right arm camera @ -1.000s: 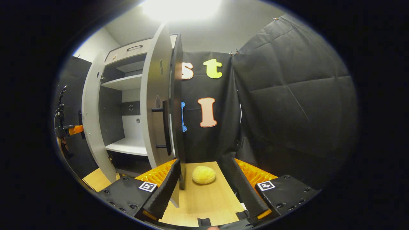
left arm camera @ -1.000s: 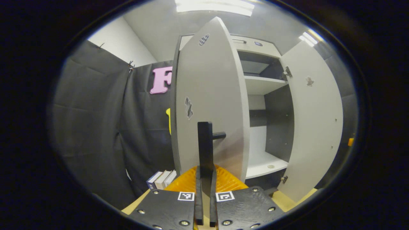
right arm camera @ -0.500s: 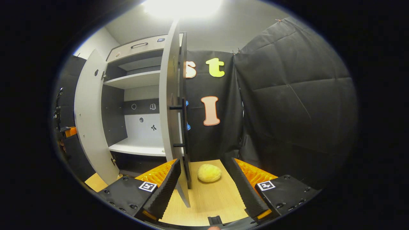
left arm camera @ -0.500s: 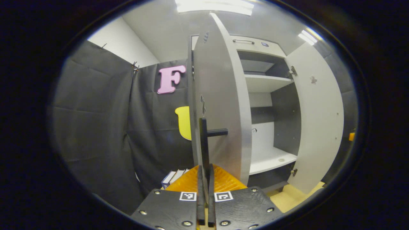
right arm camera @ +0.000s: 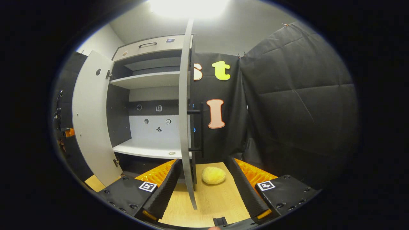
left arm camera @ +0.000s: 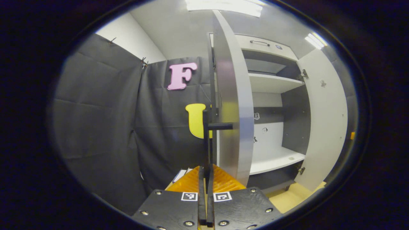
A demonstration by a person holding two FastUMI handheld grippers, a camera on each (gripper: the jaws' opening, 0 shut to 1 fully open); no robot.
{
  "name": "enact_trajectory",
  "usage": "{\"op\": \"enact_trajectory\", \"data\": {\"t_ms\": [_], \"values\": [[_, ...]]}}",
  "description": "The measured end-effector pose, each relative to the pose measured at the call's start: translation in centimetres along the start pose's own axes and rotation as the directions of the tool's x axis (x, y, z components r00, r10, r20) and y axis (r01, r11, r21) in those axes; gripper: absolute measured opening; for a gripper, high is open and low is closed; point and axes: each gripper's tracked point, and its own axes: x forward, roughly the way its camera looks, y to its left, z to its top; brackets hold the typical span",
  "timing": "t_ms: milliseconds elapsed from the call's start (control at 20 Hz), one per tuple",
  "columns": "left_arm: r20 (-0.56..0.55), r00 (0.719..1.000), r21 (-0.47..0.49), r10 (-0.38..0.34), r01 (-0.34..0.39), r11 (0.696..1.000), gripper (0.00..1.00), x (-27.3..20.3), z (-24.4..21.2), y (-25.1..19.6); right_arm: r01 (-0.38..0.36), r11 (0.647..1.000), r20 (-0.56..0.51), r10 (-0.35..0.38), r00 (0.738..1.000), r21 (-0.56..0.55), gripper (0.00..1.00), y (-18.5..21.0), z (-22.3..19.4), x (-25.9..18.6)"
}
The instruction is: Open the right door of the double-door shoe cabinet with the right hand, and open the left door with the left hand.
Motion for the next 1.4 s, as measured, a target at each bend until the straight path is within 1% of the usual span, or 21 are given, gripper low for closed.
{"op": "enact_trajectory", "data": {"t_ms": [200,400,550,600,700,750,800,900,1000,1050,1250,1300,1400], "values": [[-0.001,1.000,-0.001,0.006,-0.006,1.000,0.03,-0.3,0.1,0.1,-0.004,1.000,0.000,0.004,1.000,0.006,0.98,0.6,0.3,-0.1],[0.062,0.997,0.079,0.042,-0.047,0.996,0.03,-1.0,1.5,0.9,-0.003,1.000,0.002,0.003,1.000,0.012,0.98,1.2,0.5,0.0],[0.110,0.992,0.105,0.062,-0.073,0.992,0.03,-4.0,3.6,0.2,-0.020,1.000,0.016,0.019,1.000,0.023,0.98,2.4,1.0,0.0],[0.114,0.991,0.103,0.066,-0.078,0.992,0.05,-4.7,3.8,-0.1,-0.026,0.999,0.022,0.026,0.999,0.022,0.98,2.7,1.0,-0.1],[0.117,0.990,0.105,0.076,-0.089,0.991,0.05,-5.9,3.8,-0.7,-0.043,0.999,0.037,0.043,0.998,0.016,0.98,3.7,1.4,-0.2],[0.115,0.990,0.102,0.078,-0.090,0.991,0.03,-6.7,3.8,-1.0,-0.054,0.999,0.046,0.053,0.998,0.010,0.98,4.1,1.5,-0.3],[0.111,0.991,0.099,0.075,-0.086,0.991,0.03,-7.2,3.5,-1.7,-0.063,0.998,0.054,0.063,0.997,0.005,0.98,4.5,1.5,-0.5],[0.111,0.991,0.078,0.079,-0.087,0.993,0.03,-8.4,2.9,-2.5,-0.075,0.997,0.065,0.075,0.995,-0.006,0.98,5.2,1.6,-0.7],[0.104,0.991,0.059,0.082,-0.088,0.994,0.06,-9.6,1.9,-3.1,-0.084,0.996,0.075,0.085,0.994,-0.015,0.98,5.7,1.5,-1.1],[0.101,0.991,0.047,0.092,-0.097,0.994,0.07,-10.0,1.5,-3.0,-0.088,0.996,0.081,0.090,0.993,-0.020,0.98,5.8,1.5,-1.2],[0.070,0.990,0.001,0.121,-0.122,0.993,0.07,-11.7,-1.2,-2.4,-0.093,0.995,0.097,0.096,0.991,-0.028,0.98,5.8,0.8,-1.9],[0.067,0.990,-0.006,0.128,-0.127,0.992,0.10,-11.9,-1.6,-2.3,-0.090,0.996,0.101,0.093,0.991,-0.029,0.98,5.8,0.5,-2.0],[0.082,0.988,-0.003,0.134,-0.134,0.991,0.09,-12.7,-1.8,-2.1,-0.081,0.996,0.108,0.084,0.991,-0.032,0.98,5.5,0.0,-2.4]]}}
